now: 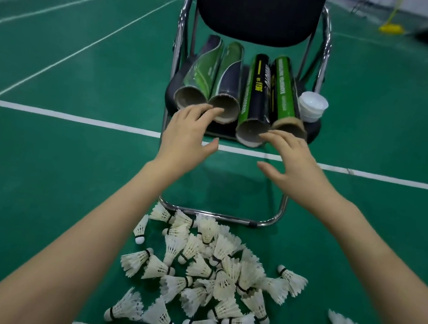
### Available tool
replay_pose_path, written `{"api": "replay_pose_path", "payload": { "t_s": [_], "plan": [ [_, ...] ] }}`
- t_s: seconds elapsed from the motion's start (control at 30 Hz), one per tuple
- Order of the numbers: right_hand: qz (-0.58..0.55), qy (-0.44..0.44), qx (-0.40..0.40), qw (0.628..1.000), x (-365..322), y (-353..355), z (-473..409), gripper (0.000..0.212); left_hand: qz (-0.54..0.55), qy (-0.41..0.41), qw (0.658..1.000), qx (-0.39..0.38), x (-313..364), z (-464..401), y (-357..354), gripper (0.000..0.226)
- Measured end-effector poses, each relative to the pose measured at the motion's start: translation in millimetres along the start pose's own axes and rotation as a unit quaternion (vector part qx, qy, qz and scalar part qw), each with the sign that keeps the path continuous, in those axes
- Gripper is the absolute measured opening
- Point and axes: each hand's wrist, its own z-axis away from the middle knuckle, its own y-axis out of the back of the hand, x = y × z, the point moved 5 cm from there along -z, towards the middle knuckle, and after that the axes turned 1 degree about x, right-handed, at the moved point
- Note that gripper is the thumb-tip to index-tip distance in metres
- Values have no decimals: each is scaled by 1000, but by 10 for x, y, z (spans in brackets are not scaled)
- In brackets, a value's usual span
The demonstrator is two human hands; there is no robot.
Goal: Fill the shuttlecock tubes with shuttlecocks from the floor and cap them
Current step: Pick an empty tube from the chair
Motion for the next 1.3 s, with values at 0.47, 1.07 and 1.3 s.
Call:
{"api": "replay_pose_path", "payload": {
  "t_s": [0.47,1.07,1.3],
  "plan": [
    [-84,80,86,990,-109,191,-311,39,-80,121,989,-1,-383,-534,80,62],
    [-95,56,79,991,-35,256,-292,36,109,205,972,21,-577,-719,200,20],
    [-233,48,58,969,-366,188,-481,32,338,314,871,169,-705,-610,501,21]
  ]
}}
